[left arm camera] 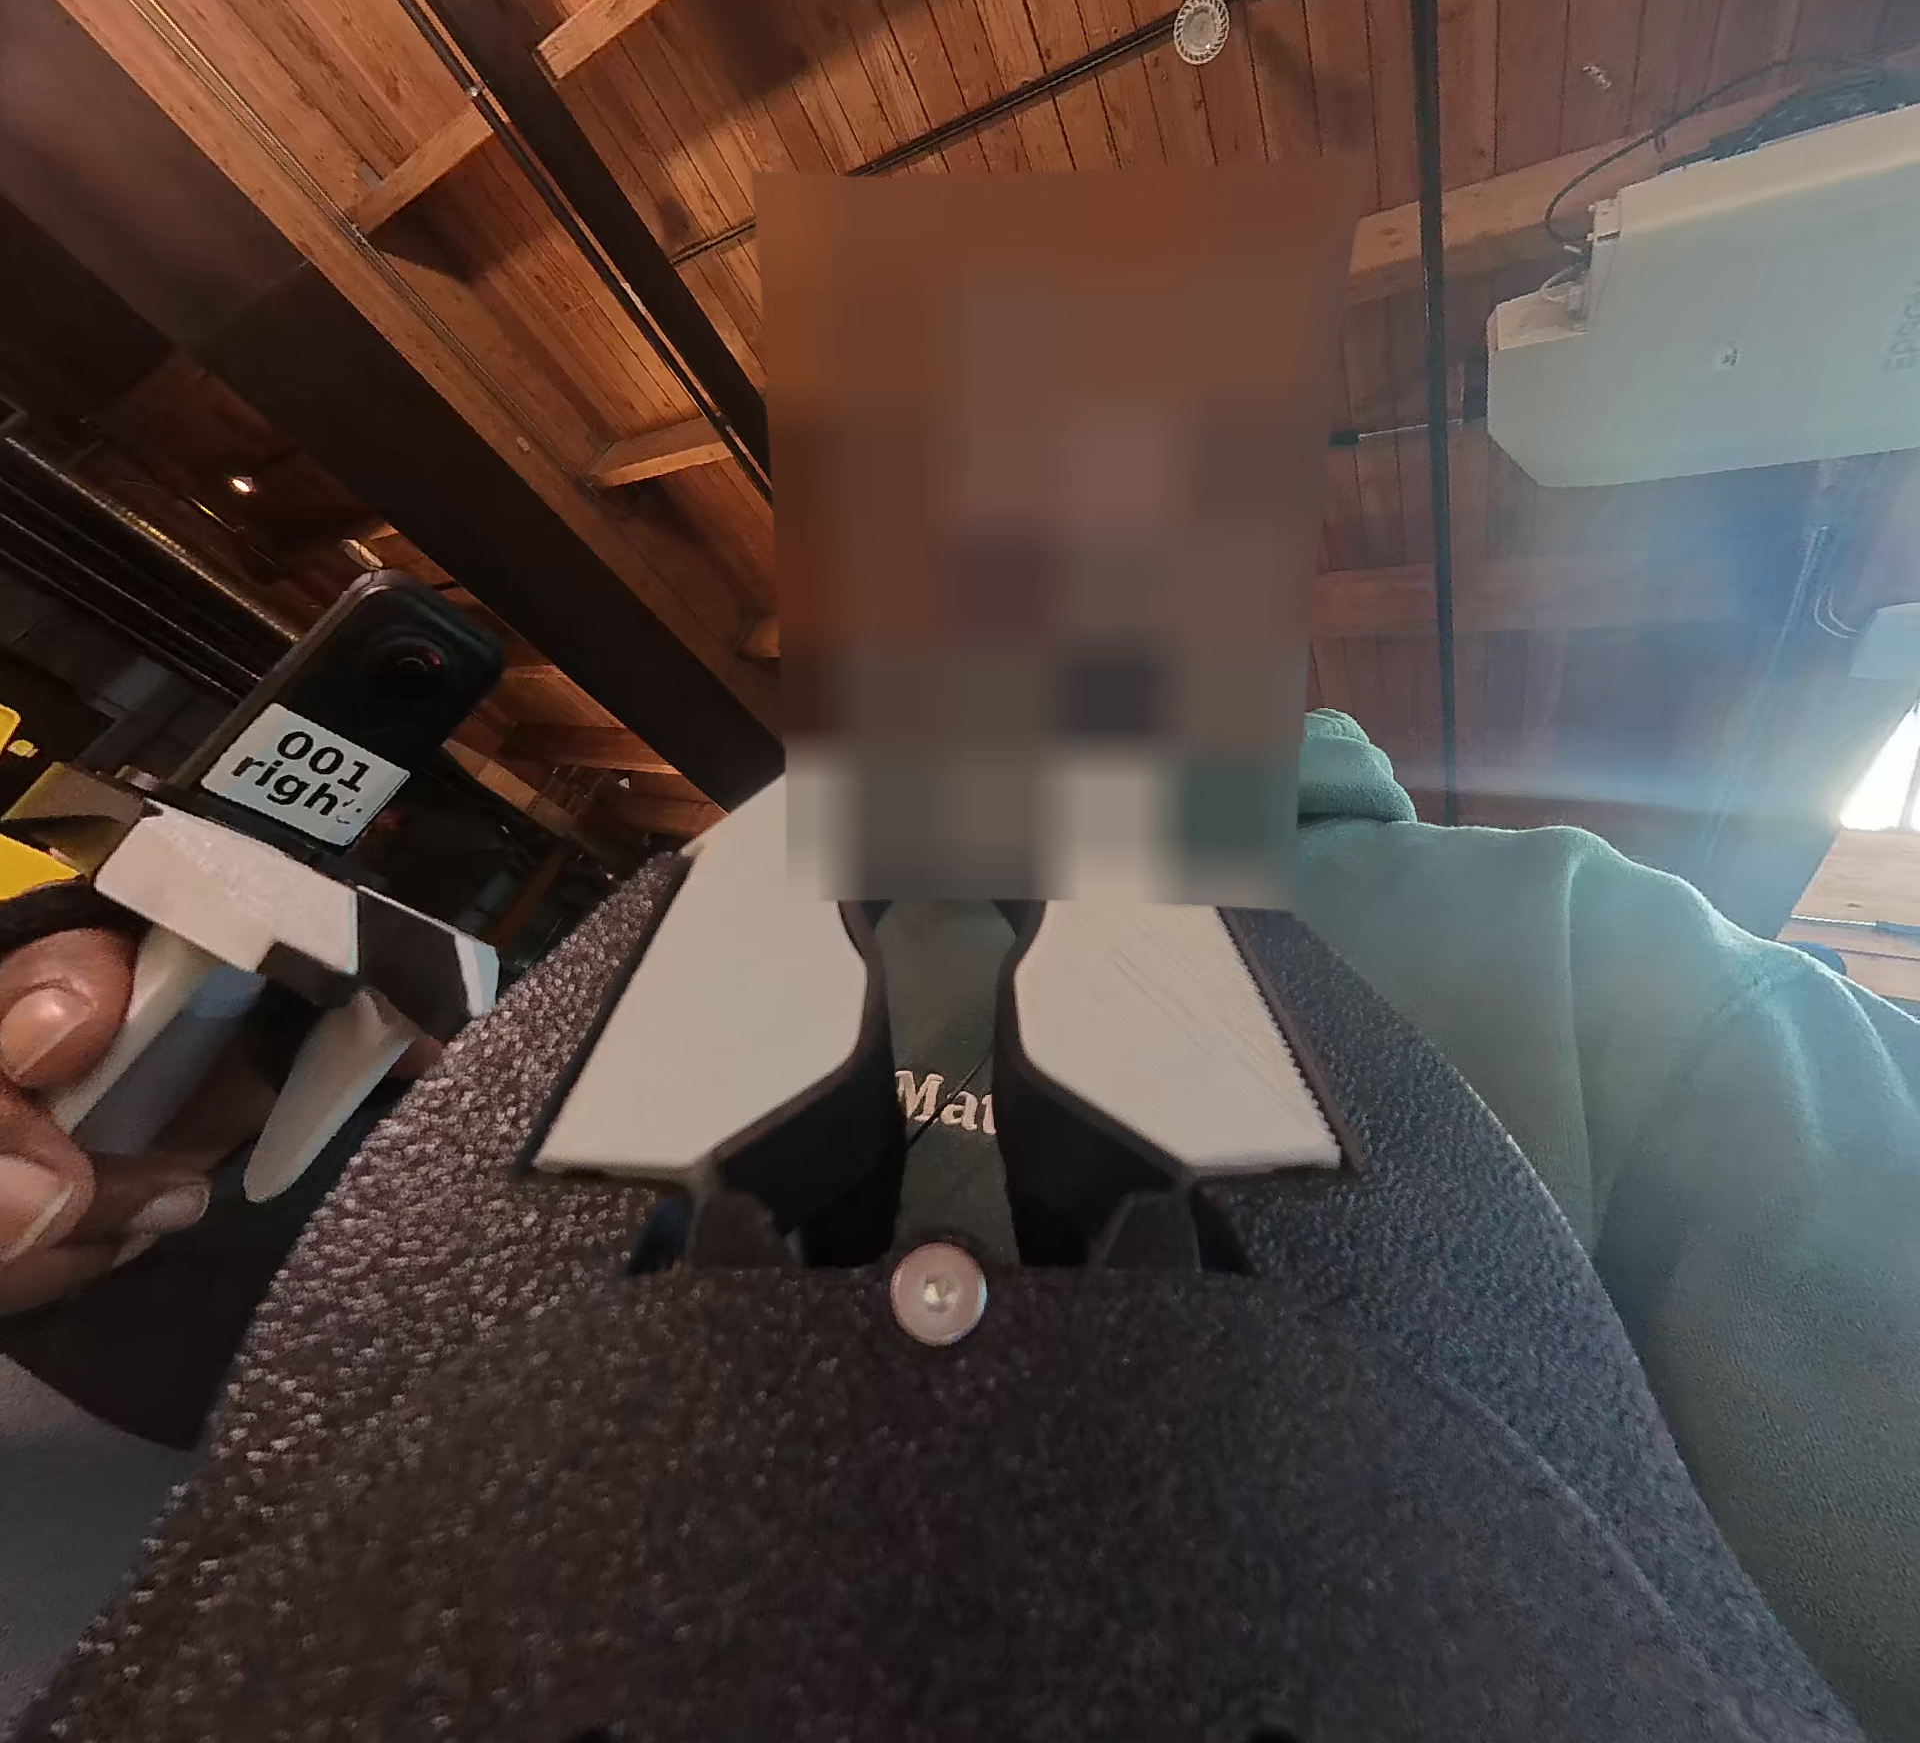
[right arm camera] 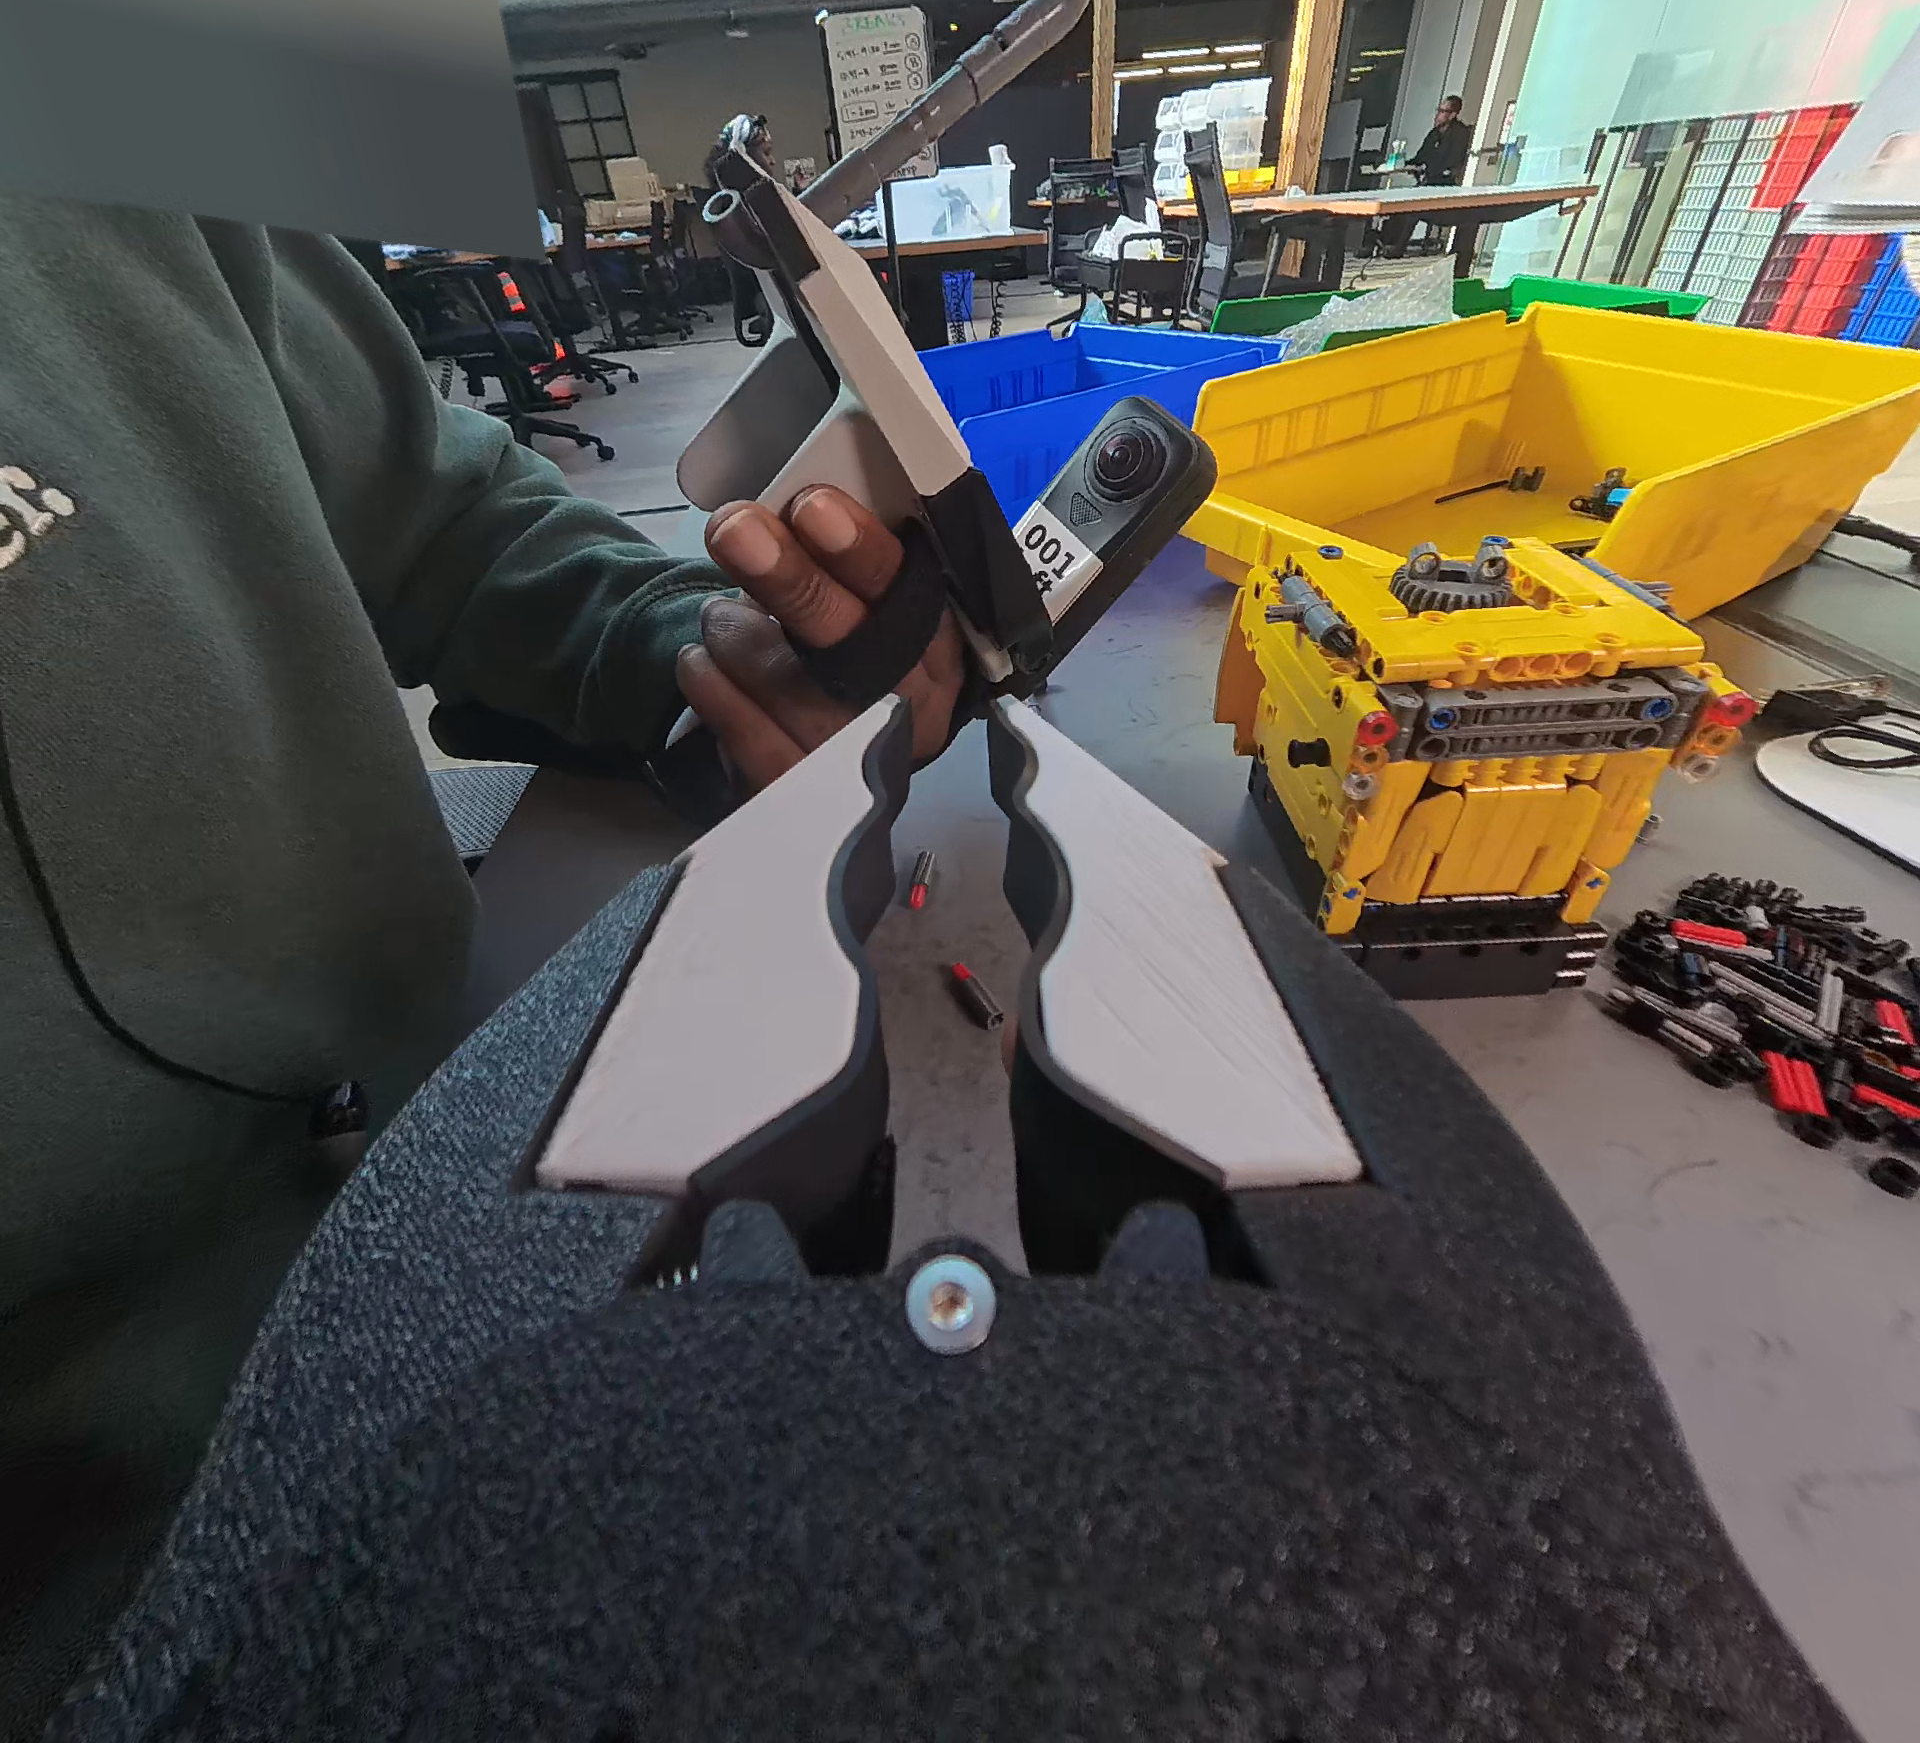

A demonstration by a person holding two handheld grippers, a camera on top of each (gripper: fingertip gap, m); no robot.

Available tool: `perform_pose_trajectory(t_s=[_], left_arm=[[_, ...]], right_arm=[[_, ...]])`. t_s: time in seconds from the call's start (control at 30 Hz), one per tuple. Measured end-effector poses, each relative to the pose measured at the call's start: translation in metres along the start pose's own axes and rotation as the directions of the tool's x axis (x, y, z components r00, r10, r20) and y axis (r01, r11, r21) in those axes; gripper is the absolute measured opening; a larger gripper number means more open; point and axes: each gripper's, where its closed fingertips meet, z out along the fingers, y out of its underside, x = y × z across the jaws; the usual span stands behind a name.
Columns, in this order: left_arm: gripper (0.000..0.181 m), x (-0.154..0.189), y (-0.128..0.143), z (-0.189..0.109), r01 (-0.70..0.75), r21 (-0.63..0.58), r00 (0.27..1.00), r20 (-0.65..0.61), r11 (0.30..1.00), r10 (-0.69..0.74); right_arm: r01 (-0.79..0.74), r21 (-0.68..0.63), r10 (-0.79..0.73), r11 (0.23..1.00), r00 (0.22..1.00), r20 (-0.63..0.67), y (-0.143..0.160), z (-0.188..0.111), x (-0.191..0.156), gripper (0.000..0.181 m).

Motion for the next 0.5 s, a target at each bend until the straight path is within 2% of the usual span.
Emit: perform_pose_trajectory(t_s=[0.33, 0.4, 0.5], left_arm=[[0.005, -0.006, 0.0, -0.001, -0.024, -0.006, 0.998, 0.049, 1.0, 0.025], [0.005, -0.016, -0.004, -0.004, -0.075, -0.012, 0.987, 0.14, 0.997, 0.076], [0.006, -0.032, -0.013, -0.015, -0.187, -0.055, 0.933, 0.304, 0.981, 0.195]], right_arm=[[-0.001, -0.015, 0.0, 1.0, 0.999, -0.033, 0.003, -0.001, 0.008, 0.014], [-0.003, -0.045, -0.003, 0.999, 0.992, -0.125, 0.008, -0.005, 0.026, 0.014], [-0.064, -0.123, 0.019, 0.99, 0.941, -0.337, 0.021, -0.021, 0.075, 0.014]])
